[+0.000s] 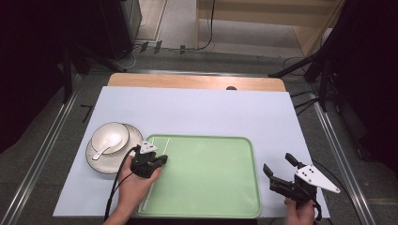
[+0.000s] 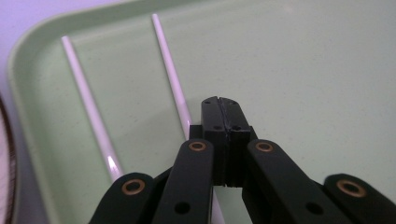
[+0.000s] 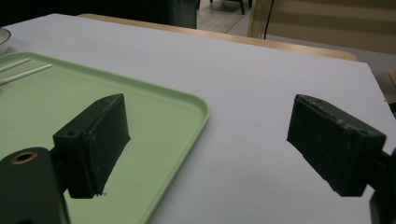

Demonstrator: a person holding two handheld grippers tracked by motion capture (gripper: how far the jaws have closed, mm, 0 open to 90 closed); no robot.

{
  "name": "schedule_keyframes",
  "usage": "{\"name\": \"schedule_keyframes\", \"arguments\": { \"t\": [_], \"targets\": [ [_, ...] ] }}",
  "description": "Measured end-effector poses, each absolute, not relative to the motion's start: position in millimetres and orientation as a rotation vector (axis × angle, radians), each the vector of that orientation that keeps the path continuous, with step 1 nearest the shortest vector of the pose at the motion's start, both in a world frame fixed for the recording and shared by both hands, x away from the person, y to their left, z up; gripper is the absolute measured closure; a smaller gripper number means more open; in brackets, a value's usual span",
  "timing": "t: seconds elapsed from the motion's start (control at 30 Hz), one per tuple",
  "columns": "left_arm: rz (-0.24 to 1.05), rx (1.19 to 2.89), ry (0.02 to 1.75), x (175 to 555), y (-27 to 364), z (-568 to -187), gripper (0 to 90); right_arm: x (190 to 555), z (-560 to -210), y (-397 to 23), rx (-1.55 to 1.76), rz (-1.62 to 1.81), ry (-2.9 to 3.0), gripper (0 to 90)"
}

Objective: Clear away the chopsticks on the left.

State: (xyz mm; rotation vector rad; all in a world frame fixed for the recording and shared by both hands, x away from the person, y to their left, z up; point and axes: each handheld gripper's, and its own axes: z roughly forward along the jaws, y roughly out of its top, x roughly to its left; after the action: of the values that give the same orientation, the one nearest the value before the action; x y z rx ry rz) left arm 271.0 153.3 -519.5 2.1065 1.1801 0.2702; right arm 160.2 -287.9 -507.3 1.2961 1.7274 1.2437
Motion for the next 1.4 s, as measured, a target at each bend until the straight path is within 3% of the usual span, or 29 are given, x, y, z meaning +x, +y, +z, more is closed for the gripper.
{"name": "schedule_keyframes", "arguments": {
  "t": [0.53,0.8,1.0,1.4],
  "targets": [
    [0.260,2.059,1.207,273,168,-519,90.0,160,-508,-289,1.295,1.246,1.729,12.9],
    [0.331,2.121,1.124,241,189,-510,90.0,159,-507,-288,1.292,1.246,1.726,12.9],
    [0.293,2.142,1.108,211,201,-514,90.0,160,-507,-288,1.297,1.247,1.727,12.9],
    [0.237,2.144,1.089,201,200,-519,90.0,160,-507,-285,1.291,1.242,1.732,12.9]
  ]
}}
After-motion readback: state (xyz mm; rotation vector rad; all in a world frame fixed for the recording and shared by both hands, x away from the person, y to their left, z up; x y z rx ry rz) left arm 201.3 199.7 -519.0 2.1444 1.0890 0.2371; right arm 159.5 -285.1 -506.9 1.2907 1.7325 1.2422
